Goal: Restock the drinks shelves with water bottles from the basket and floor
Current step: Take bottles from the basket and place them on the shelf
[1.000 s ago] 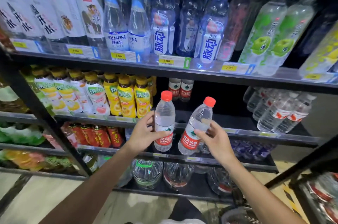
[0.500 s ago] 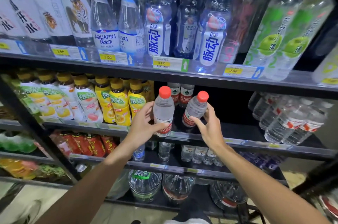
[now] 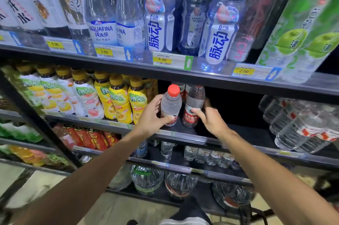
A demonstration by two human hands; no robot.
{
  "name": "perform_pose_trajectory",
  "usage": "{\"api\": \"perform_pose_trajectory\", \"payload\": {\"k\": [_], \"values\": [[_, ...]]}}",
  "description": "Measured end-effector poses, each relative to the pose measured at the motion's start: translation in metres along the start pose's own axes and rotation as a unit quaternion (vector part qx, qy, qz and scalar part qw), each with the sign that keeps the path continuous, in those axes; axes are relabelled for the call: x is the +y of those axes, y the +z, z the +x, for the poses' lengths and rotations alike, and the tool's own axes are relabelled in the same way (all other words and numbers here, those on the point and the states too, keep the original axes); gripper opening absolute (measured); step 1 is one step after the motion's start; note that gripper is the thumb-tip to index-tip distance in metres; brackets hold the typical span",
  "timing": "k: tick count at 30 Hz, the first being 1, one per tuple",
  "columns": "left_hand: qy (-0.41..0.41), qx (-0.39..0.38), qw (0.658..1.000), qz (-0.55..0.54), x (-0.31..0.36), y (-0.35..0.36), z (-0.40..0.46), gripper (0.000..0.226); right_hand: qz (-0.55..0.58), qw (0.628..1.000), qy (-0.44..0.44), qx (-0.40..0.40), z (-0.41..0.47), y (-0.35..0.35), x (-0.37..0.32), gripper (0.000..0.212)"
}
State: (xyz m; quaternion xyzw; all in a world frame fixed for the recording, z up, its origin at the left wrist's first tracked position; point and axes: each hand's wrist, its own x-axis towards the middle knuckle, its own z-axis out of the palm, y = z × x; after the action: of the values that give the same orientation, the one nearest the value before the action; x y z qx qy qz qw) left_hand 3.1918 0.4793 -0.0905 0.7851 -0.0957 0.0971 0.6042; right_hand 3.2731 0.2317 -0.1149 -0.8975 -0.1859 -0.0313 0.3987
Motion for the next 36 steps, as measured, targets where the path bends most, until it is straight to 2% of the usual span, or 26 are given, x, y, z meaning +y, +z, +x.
{"api": "perform_pose_trajectory", "payload": {"k": [3, 7, 11, 16, 20, 22, 26, 31, 36], "values": [[-0.016, -0.009, 1.0, 0.005, -0.01, 0.005, 0.011, 0.059, -0.007, 1.0, 0.001, -0.017, -0.002, 0.0, 0.002, 0.061], [-0.046, -0.024, 0.999, 0.007, -0.02, 0.012, 0.023, 0.059, -0.007, 0.999, 0.017, -0.032, -0.001, 0.001, 0.0, 0.05], [-0.09, -0.021, 0.996, -0.012, -0.024, 0.012, 0.036, 0.057, -0.013, 0.999, 0.037, -0.038, -0.002, 0.002, -0.002, 0.052], [-0.143, -0.067, 0.987, -0.01, -0.023, 0.003, 0.046, 0.044, 0.043, 0.995, 0.069, -0.053, -0.007, 0.008, -0.009, 0.06], [-0.176, -0.078, 0.98, 0.05, -0.03, 0.006, 0.033, 0.077, 0.07, 0.989, 0.131, -0.008, -0.02, 0.023, -0.017, 0.081], [-0.173, -0.065, 0.98, 0.079, -0.037, 0.009, 0.027, 0.077, 0.045, 0.987, 0.156, 0.019, -0.019, 0.03, -0.021, 0.078], [-0.157, -0.016, 0.985, 0.068, -0.046, 0.019, 0.025, 0.061, -0.014, 0.984, 0.174, 0.025, -0.015, 0.036, -0.022, 0.056], [-0.164, -0.015, 0.986, 0.015, -0.058, 0.022, 0.033, 0.056, 0.023, 0.987, 0.155, -0.02, -0.009, 0.028, -0.009, 0.052], [-0.134, -0.045, 0.989, 0.033, -0.064, 0.022, 0.052, 0.056, 0.01, 0.988, 0.152, -0.016, 0.01, 0.031, 0.008, 0.056]]}}
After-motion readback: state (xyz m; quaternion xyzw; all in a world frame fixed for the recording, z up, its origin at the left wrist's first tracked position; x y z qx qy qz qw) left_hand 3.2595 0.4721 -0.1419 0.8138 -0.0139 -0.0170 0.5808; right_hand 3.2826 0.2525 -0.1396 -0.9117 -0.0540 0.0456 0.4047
